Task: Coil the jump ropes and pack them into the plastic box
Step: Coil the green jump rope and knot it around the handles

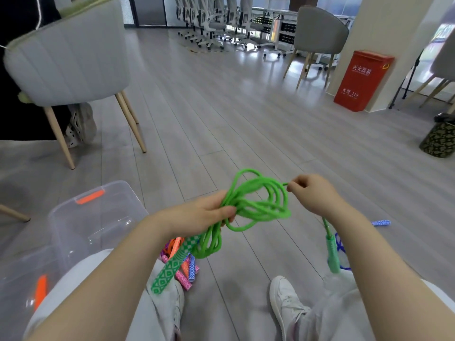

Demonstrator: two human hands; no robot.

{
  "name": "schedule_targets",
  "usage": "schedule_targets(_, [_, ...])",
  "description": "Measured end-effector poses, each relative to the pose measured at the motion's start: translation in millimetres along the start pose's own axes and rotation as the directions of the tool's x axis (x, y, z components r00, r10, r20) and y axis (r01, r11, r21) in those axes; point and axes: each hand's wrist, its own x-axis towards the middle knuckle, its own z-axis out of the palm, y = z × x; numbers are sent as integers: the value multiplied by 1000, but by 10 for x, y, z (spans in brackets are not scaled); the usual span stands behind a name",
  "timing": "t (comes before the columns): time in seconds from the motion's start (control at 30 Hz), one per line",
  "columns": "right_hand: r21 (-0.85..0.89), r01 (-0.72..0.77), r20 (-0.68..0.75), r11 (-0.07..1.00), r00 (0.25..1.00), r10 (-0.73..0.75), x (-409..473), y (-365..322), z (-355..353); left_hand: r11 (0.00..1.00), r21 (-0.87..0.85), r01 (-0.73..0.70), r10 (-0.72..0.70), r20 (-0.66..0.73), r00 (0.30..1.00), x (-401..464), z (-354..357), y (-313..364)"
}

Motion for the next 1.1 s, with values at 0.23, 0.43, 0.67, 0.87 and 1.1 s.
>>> schedule_targets(0.23, [162,114,-100,980,990,-98,140,-192,46,849,526,55,-191,208,959,120,342,-85])
schedule_targets(0.43, [152,369,-169,917,924,-344,-9,-584,172,531,839,117,-185,-19,982,300,535,-267])
schedule_targets(0.67, [630,313,157,710,845,-511,-548,-810,-79,577,753,315,-37,-361,932,348,219,-385])
schedule_targets(0.87, [615,57,552,786,681,-481,-672,-475,5,928,288,235,-50,-530,847,137,-159,-105])
schedule_targets(1.1, [332,-101,752,938,628,-199,-439,-135,331,988,157,10,16,-168,986,-7,-86,105])
